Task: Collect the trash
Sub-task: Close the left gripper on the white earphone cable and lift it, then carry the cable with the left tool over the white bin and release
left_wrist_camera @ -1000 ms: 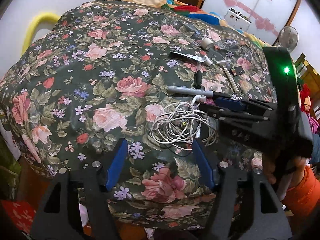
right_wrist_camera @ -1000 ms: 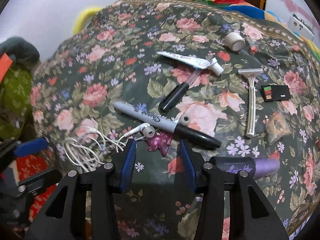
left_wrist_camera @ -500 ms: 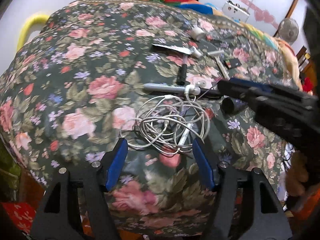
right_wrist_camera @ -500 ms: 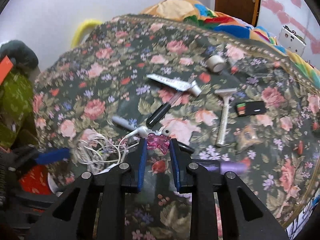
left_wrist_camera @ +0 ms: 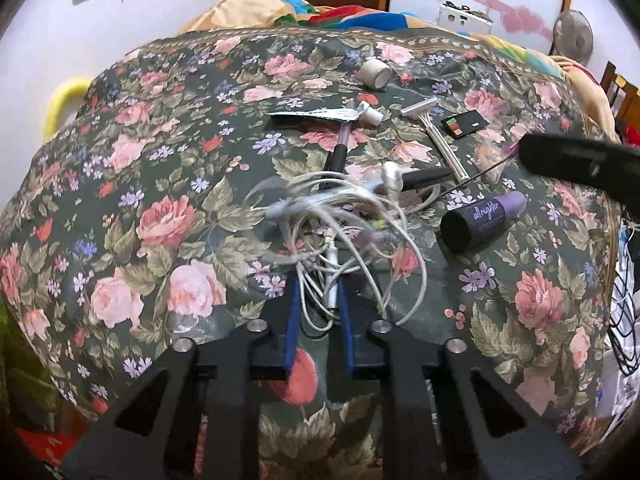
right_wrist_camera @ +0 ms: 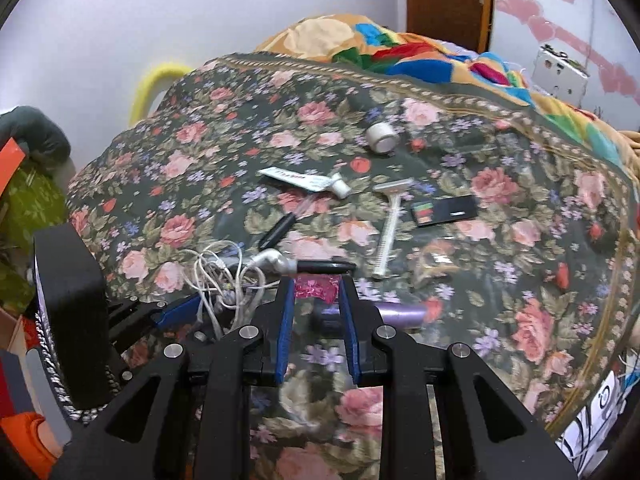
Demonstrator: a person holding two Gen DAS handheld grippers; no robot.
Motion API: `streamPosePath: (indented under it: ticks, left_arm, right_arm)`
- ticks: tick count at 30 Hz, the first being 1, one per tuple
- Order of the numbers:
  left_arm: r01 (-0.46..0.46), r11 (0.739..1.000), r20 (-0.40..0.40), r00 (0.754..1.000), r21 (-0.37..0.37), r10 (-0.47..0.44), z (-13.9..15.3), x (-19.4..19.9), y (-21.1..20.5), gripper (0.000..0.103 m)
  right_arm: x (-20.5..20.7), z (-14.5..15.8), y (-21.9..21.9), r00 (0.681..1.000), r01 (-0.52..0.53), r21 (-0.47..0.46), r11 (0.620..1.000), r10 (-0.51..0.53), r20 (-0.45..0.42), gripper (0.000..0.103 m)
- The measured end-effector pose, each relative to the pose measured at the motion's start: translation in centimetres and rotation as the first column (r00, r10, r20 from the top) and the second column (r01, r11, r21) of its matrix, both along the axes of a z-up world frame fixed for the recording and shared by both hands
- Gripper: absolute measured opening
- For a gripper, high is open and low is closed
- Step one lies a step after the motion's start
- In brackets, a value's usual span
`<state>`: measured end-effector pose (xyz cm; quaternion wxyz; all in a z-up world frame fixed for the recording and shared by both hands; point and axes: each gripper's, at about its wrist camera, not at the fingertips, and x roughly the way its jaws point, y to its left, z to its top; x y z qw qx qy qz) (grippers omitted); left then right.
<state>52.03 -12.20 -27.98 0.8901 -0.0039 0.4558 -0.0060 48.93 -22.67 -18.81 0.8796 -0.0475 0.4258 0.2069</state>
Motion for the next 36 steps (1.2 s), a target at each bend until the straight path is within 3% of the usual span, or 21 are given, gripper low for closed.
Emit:
streamPosePath:
  ticks: [8,10,18,25,31,36]
  left_arm:
    - [0.002,1.0,-0.015,1.0,0.005,-0.002,0.0,0.3,0.1,0.014]
    - [-0.003,1.0,-0.013,1.0,0.02,0.003,0.0,0.3,0.1,0.009]
    - [-0.018,0.999,-0.047,0.999,-0.035,0.017,0.8,0.0,1.0,0.007]
    - [0.0,0.994,0.031,1.0,-0.112,0.003,6.2,-3.2,2.6,0.007]
    - [-0.018,0.993,0.115,0.993,-0.12,0.032,12.6,-7.2,5.0,0.007]
    - [-0.06,0.99,0.156,0.985,-0.124,0.079,15.9,-10.9,7.9,0.007]
  right_arm:
    - [0.2,1.8,-4.5,0.987,0.152,0.05,0.987,-0.154,0.037,0.02]
    - [-0.1,2.5,-5.4,0.976,0.202,0.033,0.979,-0.204,0.081,0.02]
    - [-0.6,3.8,-7.6,0.969,0.225,0.019,0.974,-0.226,0.103,0.02]
    - [-1.8,5.7,-8.3,0.968,0.223,0.032,0.974,-0.225,0.107,0.02]
    - [-4.0,8.0,-6.9,0.975,0.183,0.047,0.982,-0.187,0.121,0.02]
    - [-6.5,10.4,-5.0,0.978,0.143,0.054,0.988,-0.149,0.148,0.02]
